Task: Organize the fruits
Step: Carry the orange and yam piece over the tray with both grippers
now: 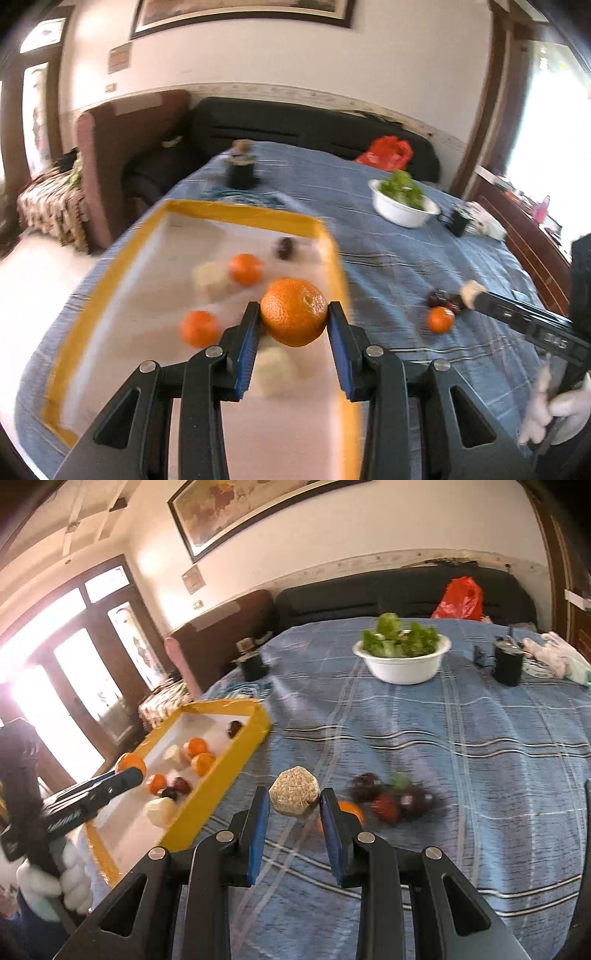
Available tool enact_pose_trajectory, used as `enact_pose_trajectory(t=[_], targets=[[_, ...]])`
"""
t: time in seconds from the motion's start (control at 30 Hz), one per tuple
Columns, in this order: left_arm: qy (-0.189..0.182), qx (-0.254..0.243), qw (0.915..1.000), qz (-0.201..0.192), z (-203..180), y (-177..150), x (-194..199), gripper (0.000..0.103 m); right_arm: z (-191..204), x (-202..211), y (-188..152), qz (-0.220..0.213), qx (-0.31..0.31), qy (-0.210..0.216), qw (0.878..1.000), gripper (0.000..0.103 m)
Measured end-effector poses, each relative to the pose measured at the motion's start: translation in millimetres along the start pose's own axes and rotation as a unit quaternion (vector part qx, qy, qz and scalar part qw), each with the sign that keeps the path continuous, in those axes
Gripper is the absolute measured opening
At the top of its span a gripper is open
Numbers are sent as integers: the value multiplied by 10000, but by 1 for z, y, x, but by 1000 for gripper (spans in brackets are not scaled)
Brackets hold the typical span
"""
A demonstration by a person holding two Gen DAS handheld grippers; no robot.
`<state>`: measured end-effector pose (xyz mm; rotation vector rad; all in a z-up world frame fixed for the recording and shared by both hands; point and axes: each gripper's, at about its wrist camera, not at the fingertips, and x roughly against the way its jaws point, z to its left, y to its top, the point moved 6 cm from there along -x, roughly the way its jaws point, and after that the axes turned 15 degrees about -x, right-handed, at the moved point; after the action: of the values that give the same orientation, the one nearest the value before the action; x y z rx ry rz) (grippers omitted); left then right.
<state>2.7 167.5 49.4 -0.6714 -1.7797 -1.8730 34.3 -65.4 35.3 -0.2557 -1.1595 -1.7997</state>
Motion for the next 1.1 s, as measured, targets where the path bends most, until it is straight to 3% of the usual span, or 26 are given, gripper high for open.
enact_pose_trajectory(t=[0.33, 0.67, 1.1], targets=[[105, 404, 9973, 601, 81, -15, -18, 35, 74, -33, 1, 446, 381, 335, 9977, 32], [-180, 399, 9926, 1134, 102, -10, -53, 35, 131, -118, 17, 1133, 285, 329, 9926, 32], [-456, 487, 9850, 1594, 104, -17, -77, 35, 165, -215, 22, 1574, 601, -197, 9855, 32]])
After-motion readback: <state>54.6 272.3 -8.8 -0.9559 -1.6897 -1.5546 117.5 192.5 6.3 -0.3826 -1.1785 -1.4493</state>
